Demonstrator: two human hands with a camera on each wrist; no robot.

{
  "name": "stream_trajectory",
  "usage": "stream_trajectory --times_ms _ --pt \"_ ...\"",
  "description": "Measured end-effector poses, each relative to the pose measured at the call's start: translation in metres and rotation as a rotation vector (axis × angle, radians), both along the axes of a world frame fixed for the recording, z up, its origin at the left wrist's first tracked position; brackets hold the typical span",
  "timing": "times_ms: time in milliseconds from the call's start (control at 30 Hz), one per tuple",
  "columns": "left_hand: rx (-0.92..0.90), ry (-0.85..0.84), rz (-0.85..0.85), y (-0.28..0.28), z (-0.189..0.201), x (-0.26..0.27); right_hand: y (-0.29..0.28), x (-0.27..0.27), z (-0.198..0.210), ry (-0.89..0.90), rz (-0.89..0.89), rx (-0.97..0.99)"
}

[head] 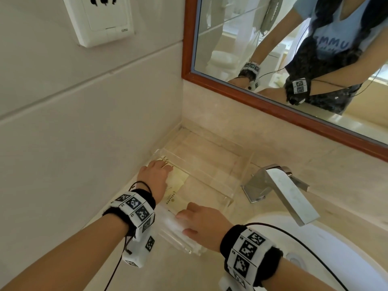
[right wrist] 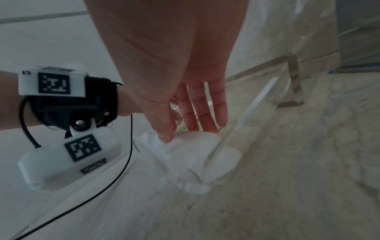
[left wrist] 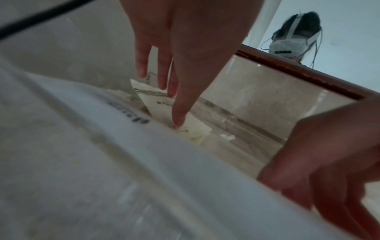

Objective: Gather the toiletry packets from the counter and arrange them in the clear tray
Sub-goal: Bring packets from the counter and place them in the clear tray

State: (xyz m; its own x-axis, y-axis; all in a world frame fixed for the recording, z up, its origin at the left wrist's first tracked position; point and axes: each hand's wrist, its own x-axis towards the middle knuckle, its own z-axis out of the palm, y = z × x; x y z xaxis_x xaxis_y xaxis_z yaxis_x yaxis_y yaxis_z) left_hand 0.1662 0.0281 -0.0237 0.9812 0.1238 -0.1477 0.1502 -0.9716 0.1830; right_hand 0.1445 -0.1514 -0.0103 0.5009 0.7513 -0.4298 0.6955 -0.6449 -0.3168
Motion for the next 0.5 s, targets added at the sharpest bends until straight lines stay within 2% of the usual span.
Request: stream_trajectory --times_ms 233,500 --pt "-0.065 0.155 -0.184 0.013 -0.007 0.000 0.004 0.002 0.001 -0.001 0.005 -0.013" --pt "-0.165 -0.095 -0.036 0.013 -0.009 -0.001 0.012 0.001 0.002 -0.043 0.013 0.031"
